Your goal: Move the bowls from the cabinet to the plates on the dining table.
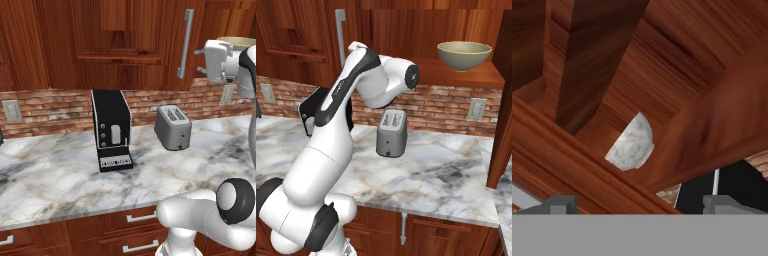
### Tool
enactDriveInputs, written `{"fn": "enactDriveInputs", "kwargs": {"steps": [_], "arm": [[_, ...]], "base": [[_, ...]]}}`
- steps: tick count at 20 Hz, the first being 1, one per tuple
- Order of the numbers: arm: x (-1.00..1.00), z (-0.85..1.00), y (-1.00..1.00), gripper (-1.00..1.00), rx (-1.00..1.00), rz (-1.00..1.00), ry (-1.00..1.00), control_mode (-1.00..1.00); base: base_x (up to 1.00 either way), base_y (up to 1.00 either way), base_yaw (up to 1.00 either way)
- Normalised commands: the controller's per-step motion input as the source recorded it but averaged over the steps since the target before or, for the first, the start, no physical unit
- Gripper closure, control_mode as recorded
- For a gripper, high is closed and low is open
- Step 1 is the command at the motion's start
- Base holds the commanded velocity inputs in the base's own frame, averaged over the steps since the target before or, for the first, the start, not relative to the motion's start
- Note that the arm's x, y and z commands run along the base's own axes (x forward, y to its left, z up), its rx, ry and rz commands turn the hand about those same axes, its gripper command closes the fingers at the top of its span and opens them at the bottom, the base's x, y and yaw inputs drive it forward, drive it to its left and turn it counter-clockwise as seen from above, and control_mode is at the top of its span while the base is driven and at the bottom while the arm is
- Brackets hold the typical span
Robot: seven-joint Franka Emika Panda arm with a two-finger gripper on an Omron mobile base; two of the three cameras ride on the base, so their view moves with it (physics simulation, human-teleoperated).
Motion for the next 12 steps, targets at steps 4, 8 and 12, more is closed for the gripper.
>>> {"fn": "enactDriveInputs", "kwargs": {"steps": [4,8,12], "arm": [[0.09,0.00,0.23,-1.00,0.12,0.00,0.02,-1.00],[0.00,0.00,0.20,-1.00,0.14,0.02,0.00,-1.00],[0.00,0.00,0.30,-1.00,0.07,0.03,0.00,-1.00]], "base": [[0.00,0.00,0.00],[0.00,0.00,0.00],[0.00,0.00,0.00]]}}
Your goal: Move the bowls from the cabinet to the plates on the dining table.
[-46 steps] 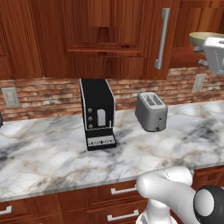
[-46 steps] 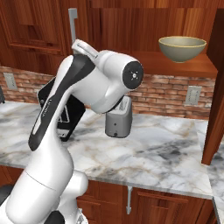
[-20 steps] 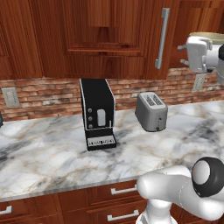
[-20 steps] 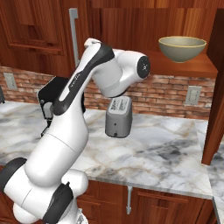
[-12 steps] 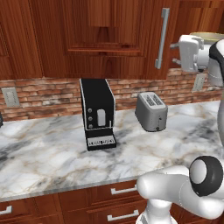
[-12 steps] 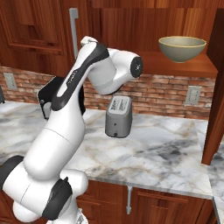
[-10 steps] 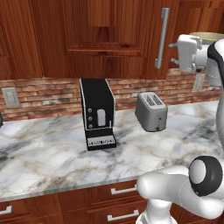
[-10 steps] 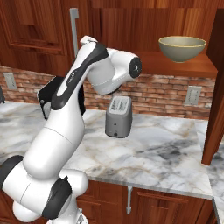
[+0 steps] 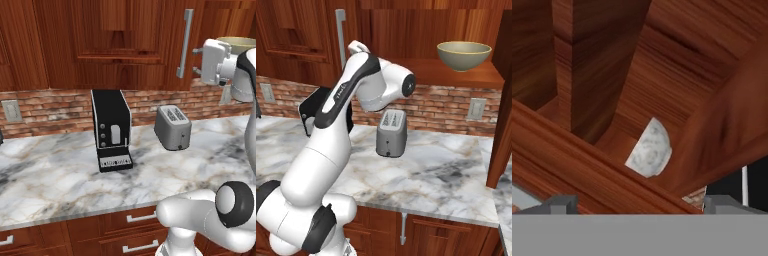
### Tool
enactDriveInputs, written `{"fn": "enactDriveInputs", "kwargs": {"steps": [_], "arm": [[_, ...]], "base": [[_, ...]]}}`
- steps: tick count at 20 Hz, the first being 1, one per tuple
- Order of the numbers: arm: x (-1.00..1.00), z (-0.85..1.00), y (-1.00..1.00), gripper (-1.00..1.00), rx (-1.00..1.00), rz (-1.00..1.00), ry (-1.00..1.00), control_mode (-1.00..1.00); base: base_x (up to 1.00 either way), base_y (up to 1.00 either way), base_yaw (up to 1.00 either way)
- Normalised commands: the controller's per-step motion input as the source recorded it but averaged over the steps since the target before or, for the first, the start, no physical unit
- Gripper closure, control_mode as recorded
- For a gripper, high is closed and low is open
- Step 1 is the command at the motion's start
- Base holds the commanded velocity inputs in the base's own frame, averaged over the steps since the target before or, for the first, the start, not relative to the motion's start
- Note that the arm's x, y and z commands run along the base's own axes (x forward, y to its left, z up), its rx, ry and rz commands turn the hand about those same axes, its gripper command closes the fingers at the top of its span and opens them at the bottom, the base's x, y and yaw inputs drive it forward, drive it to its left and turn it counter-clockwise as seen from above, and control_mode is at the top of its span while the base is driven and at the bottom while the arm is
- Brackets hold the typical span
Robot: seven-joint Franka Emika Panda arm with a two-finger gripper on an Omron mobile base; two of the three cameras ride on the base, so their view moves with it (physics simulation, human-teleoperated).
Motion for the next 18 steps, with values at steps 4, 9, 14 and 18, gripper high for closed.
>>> {"fn": "enactDriveInputs", "kwargs": {"steps": [4,9,14,18], "arm": [[-0.11,-0.01,0.57,-1.00,0.02,0.05,0.00,-1.00],[-0.40,-0.06,0.87,-1.00,0.00,0.09,0.00,-1.00],[-0.60,-0.14,1.00,-1.00,-0.05,0.11,0.00,-1.00],[-0.59,-0.14,1.00,-1.00,-0.06,0.10,0.00,-1.00]], "base": [[0.00,0.00,0.00],[0.00,0.00,0.00],[0.00,0.00,0.00],[0.00,0.00,0.00]]}}
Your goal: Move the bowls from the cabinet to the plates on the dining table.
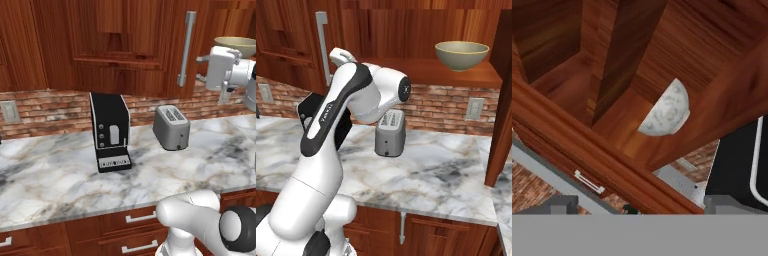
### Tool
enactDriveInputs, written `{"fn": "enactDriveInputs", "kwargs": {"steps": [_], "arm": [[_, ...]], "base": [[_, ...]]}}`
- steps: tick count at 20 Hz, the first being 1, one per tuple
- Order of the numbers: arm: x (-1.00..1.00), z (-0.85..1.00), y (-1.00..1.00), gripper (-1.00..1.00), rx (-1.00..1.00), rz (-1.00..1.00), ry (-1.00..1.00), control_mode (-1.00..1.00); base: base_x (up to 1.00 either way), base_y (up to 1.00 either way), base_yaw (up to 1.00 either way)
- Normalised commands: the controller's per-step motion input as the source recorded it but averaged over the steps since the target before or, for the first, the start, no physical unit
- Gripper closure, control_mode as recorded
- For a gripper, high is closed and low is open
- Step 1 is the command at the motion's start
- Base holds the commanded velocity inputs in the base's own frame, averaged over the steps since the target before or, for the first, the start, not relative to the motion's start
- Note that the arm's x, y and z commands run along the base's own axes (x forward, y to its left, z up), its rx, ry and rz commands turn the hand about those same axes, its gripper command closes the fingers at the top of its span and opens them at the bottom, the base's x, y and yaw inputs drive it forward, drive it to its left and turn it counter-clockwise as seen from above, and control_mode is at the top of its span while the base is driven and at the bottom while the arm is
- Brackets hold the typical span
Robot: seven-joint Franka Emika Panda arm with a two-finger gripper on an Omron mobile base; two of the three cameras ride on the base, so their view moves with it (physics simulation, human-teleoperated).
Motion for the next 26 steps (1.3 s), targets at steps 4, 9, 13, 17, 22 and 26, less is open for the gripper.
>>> {"fn": "enactDriveInputs", "kwargs": {"steps": [4,9,13,17,22,26], "arm": [[-0.53,-0.13,1.00,-1.00,-0.07,0.08,0.00,-1.00],[-0.40,-0.18,1.00,-1.00,-0.07,0.06,0.00,-1.00],[-0.39,-0.23,1.00,-1.00,-0.09,0.05,0.00,-1.00],[-0.36,-0.30,1.00,-1.00,-0.11,0.02,0.00,-1.00],[-0.41,-0.28,1.00,-1.00,-0.10,0.00,0.00,-1.00],[-0.46,-0.18,1.00,-1.00,-0.07,0.00,0.00,-1.00]], "base": [[0.00,0.00,0.00],[0.00,0.00,0.00],[0.00,0.00,0.00],[0.00,0.00,0.00],[0.00,0.00,0.00],[0.00,0.00,0.00]]}}
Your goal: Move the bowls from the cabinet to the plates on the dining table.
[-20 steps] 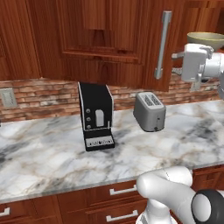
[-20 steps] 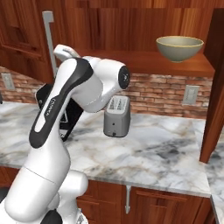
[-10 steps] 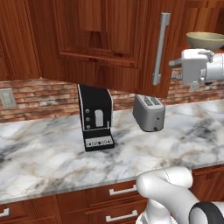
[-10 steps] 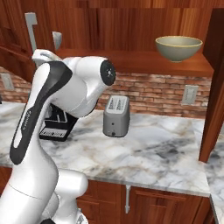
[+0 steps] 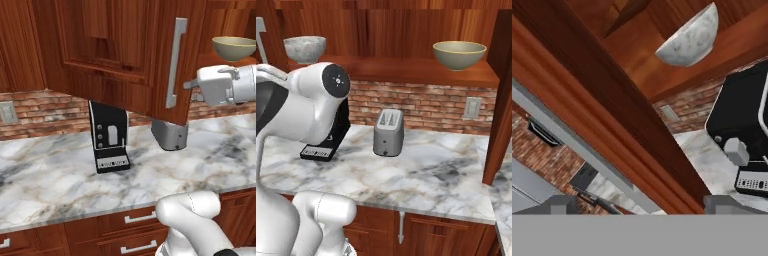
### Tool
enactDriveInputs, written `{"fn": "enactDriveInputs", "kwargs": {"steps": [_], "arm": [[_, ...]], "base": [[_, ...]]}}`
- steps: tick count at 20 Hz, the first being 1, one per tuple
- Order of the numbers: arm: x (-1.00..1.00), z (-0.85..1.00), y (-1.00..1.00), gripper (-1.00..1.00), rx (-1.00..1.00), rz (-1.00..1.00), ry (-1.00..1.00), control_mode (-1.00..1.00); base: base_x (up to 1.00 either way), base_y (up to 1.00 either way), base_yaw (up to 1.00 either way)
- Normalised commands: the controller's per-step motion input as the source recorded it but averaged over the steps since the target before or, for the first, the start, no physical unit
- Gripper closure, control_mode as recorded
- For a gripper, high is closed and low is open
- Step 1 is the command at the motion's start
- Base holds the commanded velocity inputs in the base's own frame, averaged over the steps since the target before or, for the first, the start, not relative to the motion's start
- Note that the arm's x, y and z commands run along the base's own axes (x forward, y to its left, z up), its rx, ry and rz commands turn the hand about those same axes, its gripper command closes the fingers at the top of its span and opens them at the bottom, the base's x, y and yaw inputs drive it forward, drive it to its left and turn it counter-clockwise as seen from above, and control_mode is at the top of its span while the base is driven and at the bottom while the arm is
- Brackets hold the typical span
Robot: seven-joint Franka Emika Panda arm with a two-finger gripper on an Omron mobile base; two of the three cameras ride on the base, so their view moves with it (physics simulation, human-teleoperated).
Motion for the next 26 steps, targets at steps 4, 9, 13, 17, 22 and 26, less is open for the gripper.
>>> {"fn": "enactDriveInputs", "kwargs": {"steps": [4,9,13,17,22,26], "arm": [[-0.38,-0.12,1.00,-1.00,-0.07,0.00,0.00,-1.00],[-0.24,-0.02,1.00,-1.00,-0.07,0.00,0.00,-1.00],[-0.02,0.00,1.00,-1.00,-0.03,0.05,0.00,-1.00],[0.00,0.00,1.00,-1.00,-0.05,0.08,0.00,-1.00],[0.00,0.00,0.98,-1.00,-0.05,0.12,0.00,-1.00],[0.03,-0.02,0.83,-1.00,0.00,0.17,0.00,-1.00]], "base": [[0.00,0.00,0.00],[0.00,0.00,0.00],[0.00,0.00,0.00],[0.00,0.00,0.00],[0.00,0.00,0.00],[0.00,0.00,0.00]]}}
